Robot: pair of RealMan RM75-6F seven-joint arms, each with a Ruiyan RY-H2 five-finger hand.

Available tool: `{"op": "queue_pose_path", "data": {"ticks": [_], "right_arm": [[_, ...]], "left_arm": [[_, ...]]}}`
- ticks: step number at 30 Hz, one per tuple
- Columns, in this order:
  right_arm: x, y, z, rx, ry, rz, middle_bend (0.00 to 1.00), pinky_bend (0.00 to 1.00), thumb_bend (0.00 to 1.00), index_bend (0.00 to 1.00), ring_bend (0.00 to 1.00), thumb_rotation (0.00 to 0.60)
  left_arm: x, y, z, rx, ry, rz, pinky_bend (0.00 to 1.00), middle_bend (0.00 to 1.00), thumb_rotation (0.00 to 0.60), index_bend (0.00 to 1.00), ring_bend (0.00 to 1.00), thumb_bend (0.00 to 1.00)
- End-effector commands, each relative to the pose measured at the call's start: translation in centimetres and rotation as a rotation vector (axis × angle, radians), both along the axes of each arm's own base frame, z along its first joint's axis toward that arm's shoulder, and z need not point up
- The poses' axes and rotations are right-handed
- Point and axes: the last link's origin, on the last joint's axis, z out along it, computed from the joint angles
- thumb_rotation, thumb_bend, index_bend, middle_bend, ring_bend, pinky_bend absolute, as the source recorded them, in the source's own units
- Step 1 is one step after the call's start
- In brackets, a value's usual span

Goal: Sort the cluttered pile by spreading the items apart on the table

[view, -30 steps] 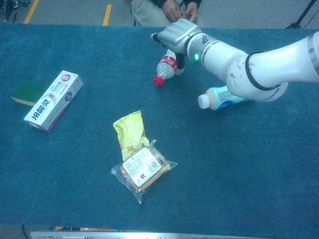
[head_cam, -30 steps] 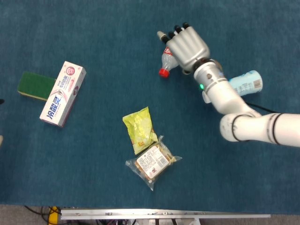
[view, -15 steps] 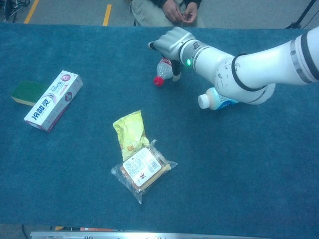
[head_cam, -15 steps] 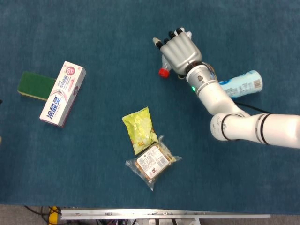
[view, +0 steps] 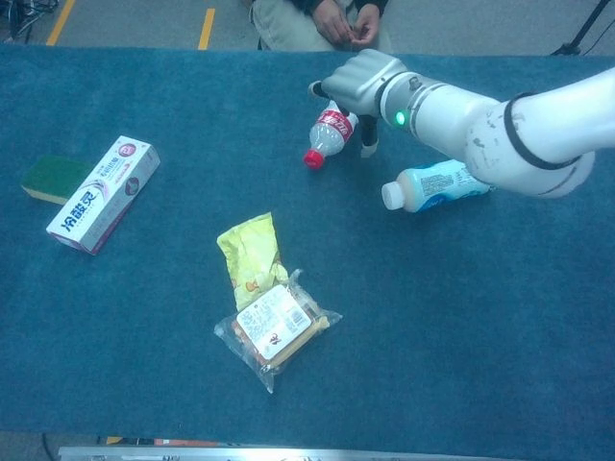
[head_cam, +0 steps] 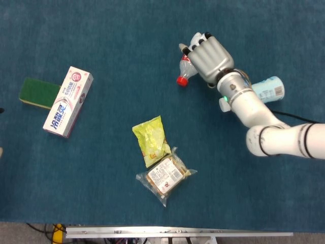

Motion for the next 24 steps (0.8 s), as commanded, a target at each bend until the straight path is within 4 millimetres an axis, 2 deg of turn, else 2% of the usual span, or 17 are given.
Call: {"op": "queue_pose_path", "data": {"ticks": [1, 6, 11, 14, 16, 24], "right_arm": [[-0.4, 1.1, 1.4, 0.01, -0.014, 0.03, 0.46, 0.18, 0.0, 0.04, 0.39, 0.6], [0.4, 0.7, 2.0, -0.002, -0.112, 0.022, 0.45, 0.18, 0.0, 0.04, 0.36, 0.6], [0.7, 0.1, 0.4, 0.012, -0.101, 0.005, 0.35, 0.17, 0.0, 0.02, 0.21, 0.6], [1.0, 0.0, -0.4, 0.021, -0.102, -0.003, 0.31, 0.12, 0.0, 0.0, 0.1, 0.6], [1.5, -0.1, -1.2, 0.028, -0.097, -0.01, 0.29, 0.08, 0.0, 0.0, 0.07, 0.6], [2.3, -0.9, -2.9, 0.017, -0.109, -0.044, 0.27, 0.07, 0.0, 0.0, 0.05, 0.6]], "left_arm": [[0.0, 0.1, 0.0, -0.001, -0.002, -0.002, 0.15, 0.03, 0.6, 0.14, 0.01, 0.34], [0.3, 0.4, -0.2, 0.001, -0.007, -0.012, 0.15, 0.03, 0.6, 0.14, 0.01, 0.34], [0.3, 0.1, 0.0, 0.004, -0.002, -0.006, 0.15, 0.03, 0.6, 0.14, 0.01, 0.34], [0.2, 0.0, 0.1, 0.01, -0.001, 0.002, 0.15, 0.03, 0.6, 0.14, 0.01, 0.34], [0.1, 0.0, 0.2, 0.012, 0.0, 0.006, 0.15, 0.03, 0.6, 0.14, 0.01, 0.34], [0.0, -0.2, 0.2, 0.011, 0.002, 0.01, 0.15, 0.03, 0.6, 0.14, 0.01, 0.34]]}}
